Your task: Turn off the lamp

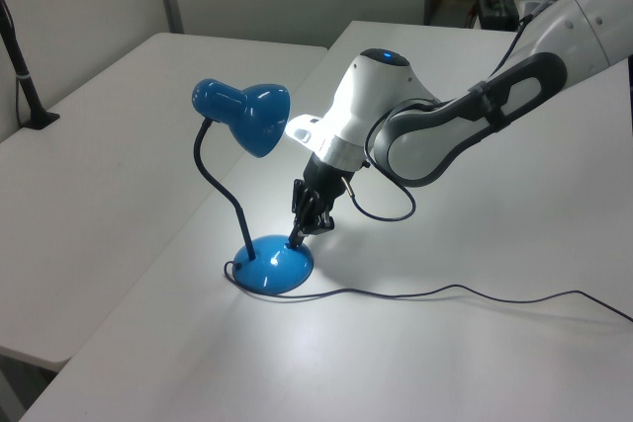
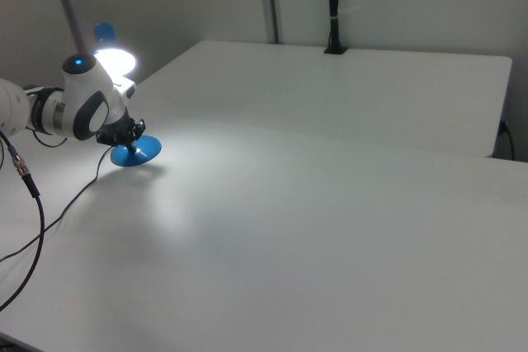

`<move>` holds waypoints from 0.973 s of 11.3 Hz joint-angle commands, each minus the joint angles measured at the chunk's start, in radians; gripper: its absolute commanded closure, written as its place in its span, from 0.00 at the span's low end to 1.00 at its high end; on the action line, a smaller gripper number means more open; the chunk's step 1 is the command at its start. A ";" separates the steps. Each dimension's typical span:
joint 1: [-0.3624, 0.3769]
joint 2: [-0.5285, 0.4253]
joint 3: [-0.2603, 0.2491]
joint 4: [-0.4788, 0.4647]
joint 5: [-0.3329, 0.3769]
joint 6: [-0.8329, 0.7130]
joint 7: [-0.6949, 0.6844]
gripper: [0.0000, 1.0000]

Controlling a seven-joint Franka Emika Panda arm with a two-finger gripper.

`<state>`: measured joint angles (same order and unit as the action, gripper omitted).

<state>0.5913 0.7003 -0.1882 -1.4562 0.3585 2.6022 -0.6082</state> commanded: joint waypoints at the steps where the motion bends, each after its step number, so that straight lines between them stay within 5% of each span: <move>1: 0.025 0.013 -0.022 -0.006 0.025 0.044 0.014 0.97; 11: 0.025 0.016 -0.011 -0.058 0.011 0.102 0.013 0.98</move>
<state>0.5939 0.7121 -0.1882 -1.4600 0.3585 2.6474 -0.6006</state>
